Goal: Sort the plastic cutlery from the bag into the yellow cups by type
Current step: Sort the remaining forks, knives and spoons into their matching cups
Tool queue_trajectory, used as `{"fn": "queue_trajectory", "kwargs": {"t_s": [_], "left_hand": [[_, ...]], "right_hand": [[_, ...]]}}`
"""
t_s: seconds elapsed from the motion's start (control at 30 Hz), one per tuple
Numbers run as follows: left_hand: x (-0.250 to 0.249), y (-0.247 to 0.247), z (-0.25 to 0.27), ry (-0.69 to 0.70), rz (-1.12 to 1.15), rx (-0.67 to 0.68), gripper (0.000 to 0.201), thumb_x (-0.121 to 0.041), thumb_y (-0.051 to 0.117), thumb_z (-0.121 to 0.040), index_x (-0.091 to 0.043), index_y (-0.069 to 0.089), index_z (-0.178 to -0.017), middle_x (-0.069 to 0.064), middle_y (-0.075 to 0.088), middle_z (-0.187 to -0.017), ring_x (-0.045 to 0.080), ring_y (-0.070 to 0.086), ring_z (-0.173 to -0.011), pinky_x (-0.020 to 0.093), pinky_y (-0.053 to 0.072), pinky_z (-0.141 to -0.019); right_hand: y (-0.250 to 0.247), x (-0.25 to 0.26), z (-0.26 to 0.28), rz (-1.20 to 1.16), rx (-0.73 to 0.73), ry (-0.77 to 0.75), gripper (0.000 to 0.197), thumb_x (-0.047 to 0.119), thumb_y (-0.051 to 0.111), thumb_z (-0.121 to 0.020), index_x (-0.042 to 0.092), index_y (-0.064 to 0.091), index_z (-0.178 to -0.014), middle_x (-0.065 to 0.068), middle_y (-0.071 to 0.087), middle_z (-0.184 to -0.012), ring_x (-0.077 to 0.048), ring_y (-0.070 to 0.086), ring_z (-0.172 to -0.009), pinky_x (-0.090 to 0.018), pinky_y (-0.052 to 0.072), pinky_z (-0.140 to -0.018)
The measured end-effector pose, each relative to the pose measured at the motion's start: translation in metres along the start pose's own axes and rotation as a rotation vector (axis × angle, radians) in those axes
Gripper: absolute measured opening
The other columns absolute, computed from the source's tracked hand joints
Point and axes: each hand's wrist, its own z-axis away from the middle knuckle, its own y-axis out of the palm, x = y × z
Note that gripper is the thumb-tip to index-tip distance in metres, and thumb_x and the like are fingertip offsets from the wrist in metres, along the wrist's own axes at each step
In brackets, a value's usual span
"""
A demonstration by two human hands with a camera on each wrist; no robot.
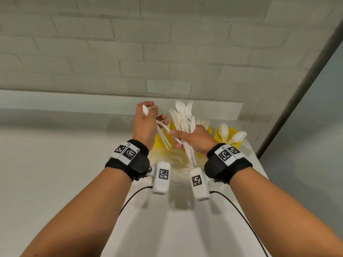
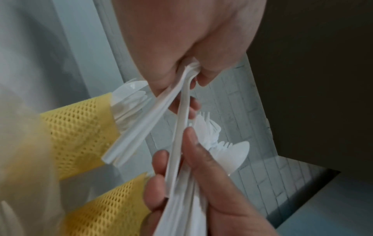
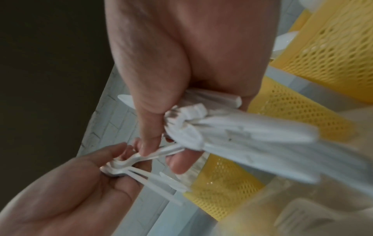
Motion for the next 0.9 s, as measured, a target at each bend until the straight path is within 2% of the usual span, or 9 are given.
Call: {"fn": "queue_trajectory", "kwargs": {"t_s": [0.07, 0.17, 0.3, 0.37, 0.47, 0.57, 0.67, 0.8, 0.9], "left_hand": [[-0.004, 0.001, 0.000, 0.065, -0.021, -0.006, 0.010, -0.008, 0.045, -0.098, -0.015, 0.049, -0.102, 0.001, 0.046, -0.076, 0.013, 0.050, -0.057, 0.031, 0.050, -0.059], [-0.008, 0.000, 0.000, 0.102, -0.084, 0.030, 0.005, -0.011, 0.055, -0.095, -0.016, 0.053, -0.097, -0.001, 0.045, -0.074, 0.011, 0.041, -0.054, 0.024, 0.040, -0.050], [-0.001, 0.011, 0.015, 0.039, -0.395, 0.270, 0.028, -0.028, 0.079, -0.078, -0.011, 0.060, -0.090, 0.002, 0.059, -0.071, 0.012, 0.053, -0.054, 0.023, 0.042, -0.047], [0.004, 0.017, 0.024, 0.022, -0.453, 0.323, 0.037, -0.029, 0.083, -0.072, -0.003, 0.062, -0.087, 0.009, 0.063, -0.067, 0.020, 0.057, -0.050, 0.025, 0.045, -0.047], [0.005, 0.017, 0.027, 0.028, -0.465, 0.333, 0.025, -0.018, 0.078, -0.077, 0.002, 0.065, -0.086, 0.012, 0.065, -0.065, 0.023, 0.057, -0.049, 0.023, 0.044, -0.046], [0.003, 0.016, 0.024, 0.061, -0.494, 0.311, 0.004, -0.011, 0.067, -0.082, -0.010, 0.064, -0.080, 0.004, 0.062, -0.066, 0.015, 0.056, -0.054, 0.023, 0.043, -0.051], [-0.001, 0.016, 0.020, 0.077, -0.407, 0.243, 0.018, -0.008, 0.057, -0.084, -0.018, 0.053, -0.070, 0.000, 0.053, -0.064, 0.013, 0.043, -0.053, 0.027, 0.037, -0.051], [-0.012, 0.017, 0.017, 0.056, -0.252, 0.153, 0.006, -0.006, 0.048, -0.088, -0.011, 0.048, -0.085, 0.007, 0.068, -0.080, 0.015, 0.039, -0.053, 0.021, 0.032, -0.045], [-0.011, 0.020, 0.019, 0.067, -0.255, 0.179, 0.010, -0.009, 0.054, -0.086, -0.015, 0.049, -0.091, 0.002, 0.058, -0.074, 0.014, 0.044, -0.057, 0.023, 0.035, -0.046]], "right_hand": [[0.000, -0.002, -0.002, -0.027, -0.049, -0.003, 0.020, 0.024, 0.072, -0.084, 0.004, 0.070, -0.083, -0.005, 0.070, -0.069, -0.019, 0.068, -0.059, -0.023, 0.054, -0.062], [-0.001, -0.005, -0.003, -0.107, -0.114, 0.016, 0.009, 0.013, 0.067, -0.086, 0.005, 0.066, -0.081, -0.009, 0.066, -0.068, -0.014, 0.065, -0.049, -0.018, 0.051, -0.052], [0.005, -0.003, -0.006, 0.072, -0.139, 0.001, 0.013, 0.012, 0.064, -0.085, 0.003, 0.066, -0.076, -0.006, 0.064, -0.060, -0.017, 0.061, -0.047, -0.029, 0.049, -0.056], [0.008, 0.001, -0.007, 0.102, -0.143, -0.005, 0.012, 0.008, 0.057, -0.086, 0.002, 0.067, -0.082, -0.006, 0.061, -0.059, -0.017, 0.058, -0.048, -0.028, 0.048, -0.055], [0.006, 0.001, -0.006, 0.078, -0.168, -0.014, 0.014, 0.003, 0.056, -0.084, -0.002, 0.068, -0.090, -0.008, 0.061, -0.060, -0.018, 0.057, -0.049, -0.025, 0.048, -0.053], [0.004, -0.003, -0.003, 0.058, -0.160, -0.024, 0.007, 0.004, 0.063, -0.084, -0.002, 0.067, -0.083, -0.010, 0.062, -0.062, -0.020, 0.057, -0.050, -0.031, 0.049, -0.059], [0.003, -0.006, -0.001, 0.090, -0.153, -0.016, 0.014, 0.012, 0.067, -0.082, 0.005, 0.065, -0.070, -0.010, 0.064, -0.062, -0.021, 0.058, -0.053, -0.032, 0.048, -0.060], [0.003, -0.011, 0.000, 0.132, -0.154, -0.004, 0.022, 0.015, 0.067, -0.082, 0.010, 0.062, -0.061, -0.011, 0.064, -0.063, -0.025, 0.059, -0.060, -0.033, 0.047, -0.060], [0.005, -0.009, 0.000, 0.175, -0.121, 0.008, 0.024, 0.017, 0.066, -0.083, 0.010, 0.061, -0.060, -0.004, 0.062, -0.055, -0.016, 0.057, -0.049, -0.027, 0.046, -0.053]]}}
